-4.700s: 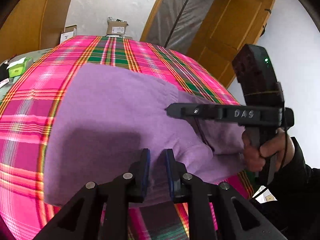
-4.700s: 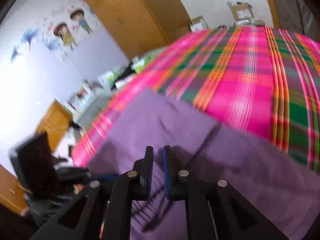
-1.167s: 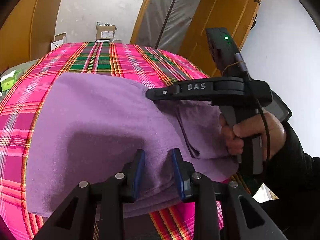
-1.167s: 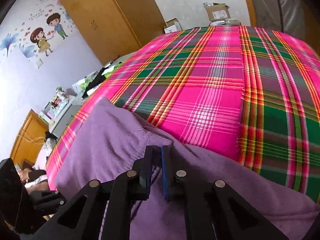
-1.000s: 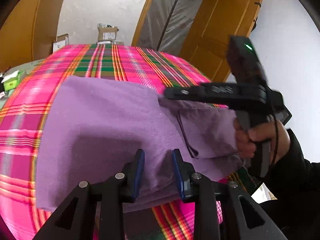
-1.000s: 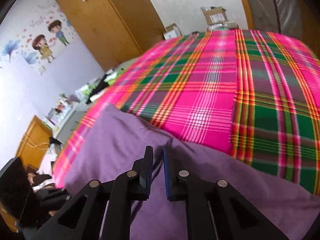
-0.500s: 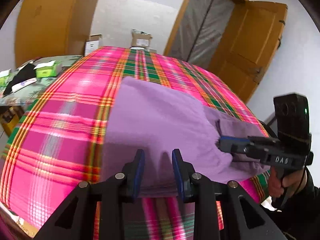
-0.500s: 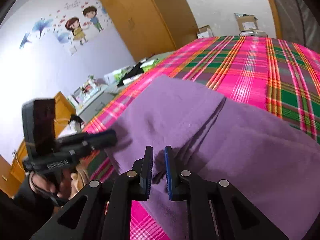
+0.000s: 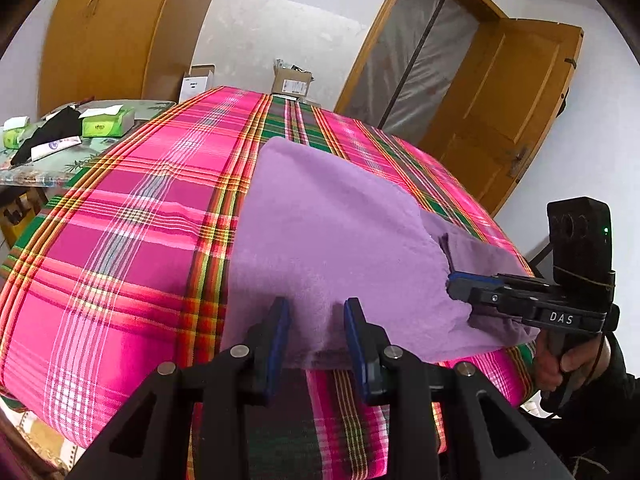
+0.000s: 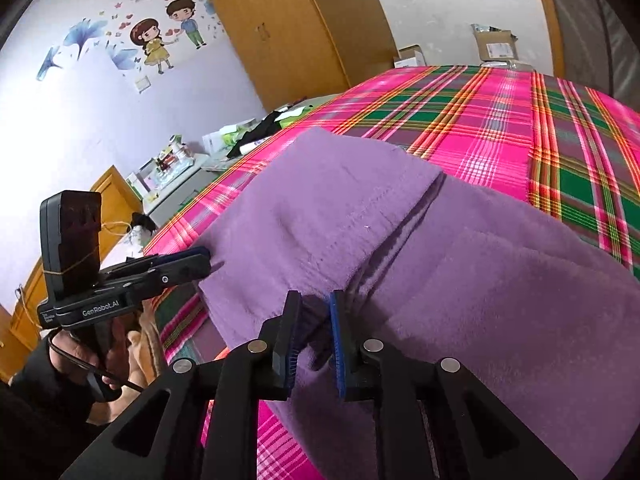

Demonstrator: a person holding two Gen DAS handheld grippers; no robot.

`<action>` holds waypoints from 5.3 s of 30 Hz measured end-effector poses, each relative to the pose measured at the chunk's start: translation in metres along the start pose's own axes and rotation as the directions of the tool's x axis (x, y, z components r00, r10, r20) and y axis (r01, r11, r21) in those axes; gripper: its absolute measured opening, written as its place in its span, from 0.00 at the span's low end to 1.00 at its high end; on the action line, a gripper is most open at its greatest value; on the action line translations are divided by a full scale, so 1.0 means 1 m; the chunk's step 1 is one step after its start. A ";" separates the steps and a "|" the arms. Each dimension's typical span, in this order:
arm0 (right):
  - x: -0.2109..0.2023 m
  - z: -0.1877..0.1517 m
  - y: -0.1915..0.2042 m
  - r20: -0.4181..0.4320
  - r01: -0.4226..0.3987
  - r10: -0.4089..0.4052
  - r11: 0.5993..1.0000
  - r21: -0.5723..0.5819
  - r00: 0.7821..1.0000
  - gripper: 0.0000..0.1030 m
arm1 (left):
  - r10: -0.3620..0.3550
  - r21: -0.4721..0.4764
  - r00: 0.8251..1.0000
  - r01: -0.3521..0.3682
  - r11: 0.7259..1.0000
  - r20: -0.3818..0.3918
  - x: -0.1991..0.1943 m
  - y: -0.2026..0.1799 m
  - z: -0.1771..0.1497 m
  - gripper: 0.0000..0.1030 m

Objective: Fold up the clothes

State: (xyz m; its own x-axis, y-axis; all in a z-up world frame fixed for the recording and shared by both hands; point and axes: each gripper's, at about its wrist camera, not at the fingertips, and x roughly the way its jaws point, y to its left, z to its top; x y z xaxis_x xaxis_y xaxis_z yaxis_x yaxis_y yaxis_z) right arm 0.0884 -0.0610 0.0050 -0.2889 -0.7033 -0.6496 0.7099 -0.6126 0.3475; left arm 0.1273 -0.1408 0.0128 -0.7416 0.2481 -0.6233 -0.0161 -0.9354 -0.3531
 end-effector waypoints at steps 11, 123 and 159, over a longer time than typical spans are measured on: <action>0.004 0.055 -0.007 0.053 -0.071 0.066 0.994 0.085 0.996 0.20 | 0.024 -0.001 1.000 -0.024 1.000 0.015 0.012 -0.001 0.025 0.28; 0.017 0.008 -0.024 0.025 -0.301 0.304 0.920 0.252 0.952 0.01 | -0.039 -0.177 0.999 0.035 0.984 -0.022 0.025 0.043 0.031 0.28; 0.024 0.005 -0.022 0.041 -0.320 0.321 0.909 0.267 0.946 0.01 | 0.032 -0.145 0.999 -0.037 0.989 -0.036 0.025 0.032 0.032 0.12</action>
State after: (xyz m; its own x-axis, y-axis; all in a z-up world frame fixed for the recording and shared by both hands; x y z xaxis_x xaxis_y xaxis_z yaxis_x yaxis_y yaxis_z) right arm 0.0625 -0.0669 -0.0148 -0.0720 -0.8769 -0.4752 0.5664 -0.4281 0.7042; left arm 0.0869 -0.1729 0.0086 -0.7173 0.2271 -0.6587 0.1087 -0.8973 -0.4277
